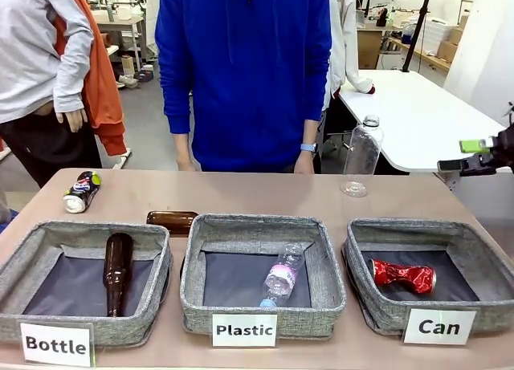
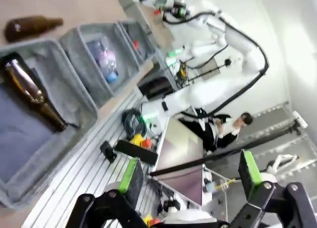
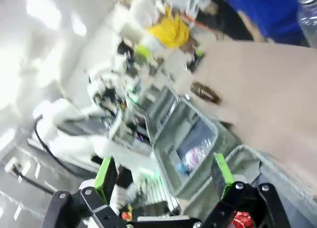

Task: Sort the can waste into the basket.
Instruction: Pick up the can waste from the table and place it in the right Fabric basket.

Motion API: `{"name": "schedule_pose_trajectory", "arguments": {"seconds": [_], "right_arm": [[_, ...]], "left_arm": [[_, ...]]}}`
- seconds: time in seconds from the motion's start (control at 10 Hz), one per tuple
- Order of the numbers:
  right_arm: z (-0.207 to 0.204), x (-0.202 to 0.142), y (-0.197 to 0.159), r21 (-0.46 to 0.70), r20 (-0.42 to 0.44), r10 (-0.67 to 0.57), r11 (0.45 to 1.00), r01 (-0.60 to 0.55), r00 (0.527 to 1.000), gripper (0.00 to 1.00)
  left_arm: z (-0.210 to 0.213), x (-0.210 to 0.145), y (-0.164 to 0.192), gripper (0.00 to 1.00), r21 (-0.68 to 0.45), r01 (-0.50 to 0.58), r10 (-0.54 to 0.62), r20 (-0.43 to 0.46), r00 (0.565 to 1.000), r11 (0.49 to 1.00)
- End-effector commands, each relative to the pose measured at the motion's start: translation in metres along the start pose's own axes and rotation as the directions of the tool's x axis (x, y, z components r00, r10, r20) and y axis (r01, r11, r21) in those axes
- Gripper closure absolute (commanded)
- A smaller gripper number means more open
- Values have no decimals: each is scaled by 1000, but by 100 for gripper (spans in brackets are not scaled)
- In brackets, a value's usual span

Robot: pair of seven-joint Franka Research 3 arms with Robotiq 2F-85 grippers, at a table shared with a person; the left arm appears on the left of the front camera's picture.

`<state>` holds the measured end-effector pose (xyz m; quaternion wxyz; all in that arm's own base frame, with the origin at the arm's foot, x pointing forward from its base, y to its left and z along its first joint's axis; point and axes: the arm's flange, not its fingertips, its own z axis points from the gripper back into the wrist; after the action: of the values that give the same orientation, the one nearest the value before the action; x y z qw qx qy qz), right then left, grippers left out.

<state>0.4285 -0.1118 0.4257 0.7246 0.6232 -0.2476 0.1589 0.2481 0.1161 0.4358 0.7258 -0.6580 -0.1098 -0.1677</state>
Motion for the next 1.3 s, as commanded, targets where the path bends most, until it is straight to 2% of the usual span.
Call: {"name": "schedule_pose_trajectory", "arguments": {"seconds": [0.0, 0.1, 0.2, 1.2], "right_arm": [[-3, 3, 1, 13, 100, -52, 999, 51, 994, 0], [0, 4, -2, -11, 108, -49, 999, 50, 993, 0], [4, 1, -3, 10, 54, -34, 999, 33, 998, 0], [4, 1, -3, 10, 54, -34, 999, 33, 998, 0]], "left_arm": [[-10, -5, 24, 0, 48, -19, 18, 11, 1000, 999], [-13, -4, 31, 0, 94, -17, 9, 86, 996, 995], [-5, 3, 14, 0, 16, -20, 20, -9, 1000, 1000], [-5, 3, 14, 0, 16, -20, 20, -9, 1000, 1000]]}}
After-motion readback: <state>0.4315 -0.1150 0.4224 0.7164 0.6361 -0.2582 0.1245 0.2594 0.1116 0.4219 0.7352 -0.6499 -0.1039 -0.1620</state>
